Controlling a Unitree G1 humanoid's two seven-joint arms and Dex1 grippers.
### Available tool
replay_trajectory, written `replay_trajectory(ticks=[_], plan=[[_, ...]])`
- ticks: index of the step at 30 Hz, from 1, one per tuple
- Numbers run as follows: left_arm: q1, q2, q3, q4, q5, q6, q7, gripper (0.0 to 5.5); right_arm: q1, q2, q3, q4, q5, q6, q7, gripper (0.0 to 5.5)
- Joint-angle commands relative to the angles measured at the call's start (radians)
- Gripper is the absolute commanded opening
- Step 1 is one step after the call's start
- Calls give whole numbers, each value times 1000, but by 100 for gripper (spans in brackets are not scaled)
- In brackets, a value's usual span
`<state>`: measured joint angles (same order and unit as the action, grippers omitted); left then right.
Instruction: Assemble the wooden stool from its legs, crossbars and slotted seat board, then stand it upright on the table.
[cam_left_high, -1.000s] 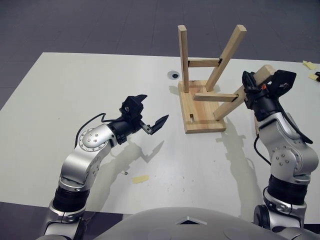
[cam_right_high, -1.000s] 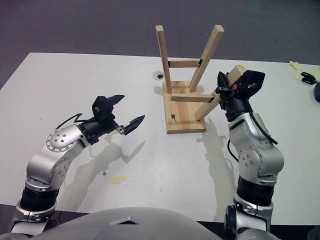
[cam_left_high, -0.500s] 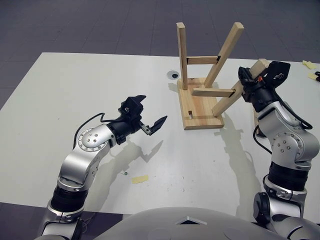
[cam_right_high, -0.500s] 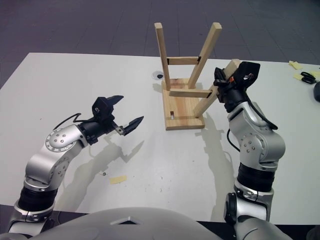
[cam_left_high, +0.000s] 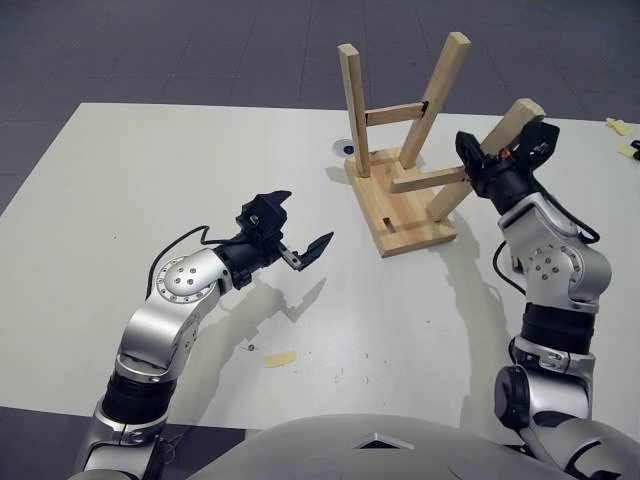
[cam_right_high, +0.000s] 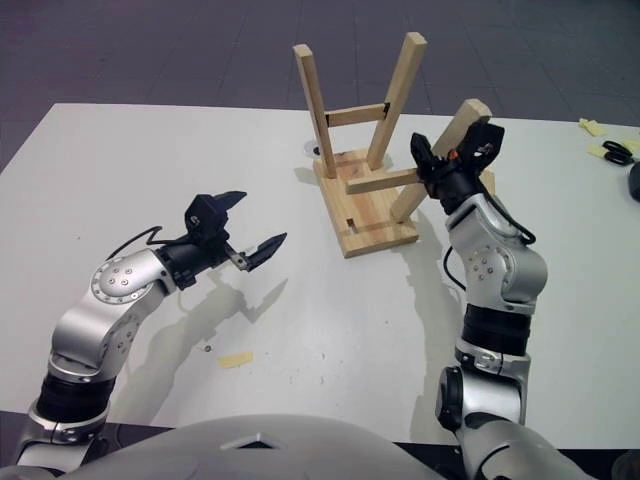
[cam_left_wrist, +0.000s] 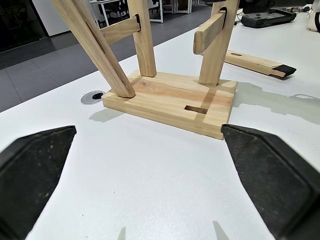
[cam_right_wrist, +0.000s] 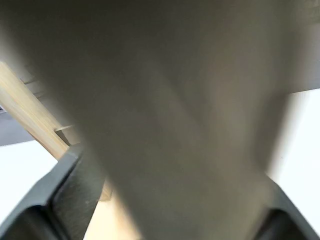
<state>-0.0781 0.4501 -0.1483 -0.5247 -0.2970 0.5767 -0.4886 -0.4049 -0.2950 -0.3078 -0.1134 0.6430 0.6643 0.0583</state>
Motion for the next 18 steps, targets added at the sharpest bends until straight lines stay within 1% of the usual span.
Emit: replay_trajectory(ticks=[1,3,6,9,14,18], plan=[[7,0,-4,-5,6,8,1,540,-106,26,-76,-38,111,-8,12,396],[38,-2,8,-26,4,10,15,540,-163,21,-98,-20,153,-14,36,423],[76,-4,31,-47,-1,13,32,540,-261,1,-137,17,206,-32,61,479],[49,-15,51,-42,-26,21,30,540,-346,-24,-210,42,279,-41,39,534],[21,-35,83,-35,-59,35,35,540,-436,-82,-317,110,373,-60,-2,539],[20,-41,84,-32,-61,35,40,540,-423,-118,-338,138,372,-73,-7,539]])
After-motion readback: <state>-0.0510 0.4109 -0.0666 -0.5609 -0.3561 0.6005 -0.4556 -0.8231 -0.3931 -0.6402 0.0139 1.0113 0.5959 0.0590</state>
